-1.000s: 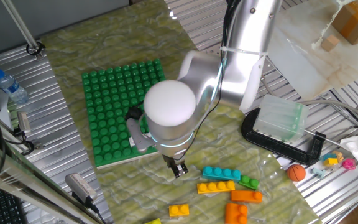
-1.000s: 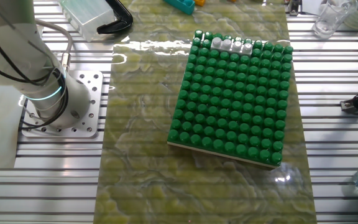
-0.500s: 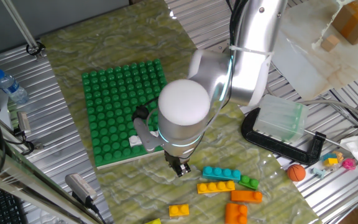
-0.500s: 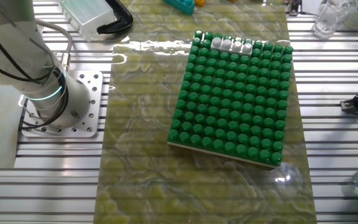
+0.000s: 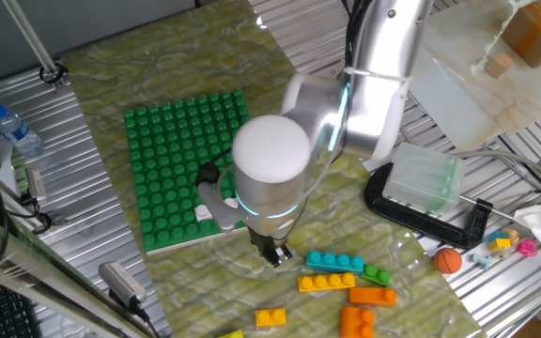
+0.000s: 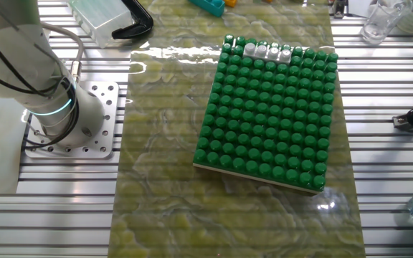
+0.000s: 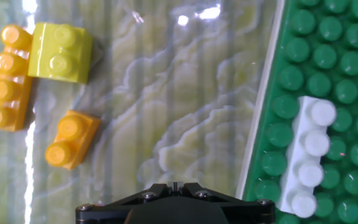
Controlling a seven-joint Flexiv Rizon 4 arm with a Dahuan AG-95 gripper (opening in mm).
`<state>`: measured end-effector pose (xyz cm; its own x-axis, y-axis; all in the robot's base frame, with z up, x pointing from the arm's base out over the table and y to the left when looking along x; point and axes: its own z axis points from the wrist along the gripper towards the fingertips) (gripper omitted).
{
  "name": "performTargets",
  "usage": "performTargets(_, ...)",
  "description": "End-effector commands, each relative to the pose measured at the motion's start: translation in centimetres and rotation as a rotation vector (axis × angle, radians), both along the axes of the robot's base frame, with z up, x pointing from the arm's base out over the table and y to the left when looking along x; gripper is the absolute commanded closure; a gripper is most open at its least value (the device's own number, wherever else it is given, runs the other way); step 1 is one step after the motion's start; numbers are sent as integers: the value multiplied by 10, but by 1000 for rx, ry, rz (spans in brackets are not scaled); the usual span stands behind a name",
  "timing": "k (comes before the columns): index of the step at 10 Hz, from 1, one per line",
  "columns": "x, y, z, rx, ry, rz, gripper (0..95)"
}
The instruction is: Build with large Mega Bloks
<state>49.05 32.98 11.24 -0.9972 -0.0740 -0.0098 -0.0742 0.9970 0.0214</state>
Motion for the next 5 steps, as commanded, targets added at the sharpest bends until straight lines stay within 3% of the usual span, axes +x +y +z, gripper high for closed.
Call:
performTargets(1, 2, 30, 0, 2, -5, -63, 760)
performTargets(3, 2, 56, -7, 3, -33, -102, 760)
performTargets(4, 3, 66, -12, 9, -48, -114, 570)
performTargets(5, 3, 76, -17, 9, -57, -129, 570)
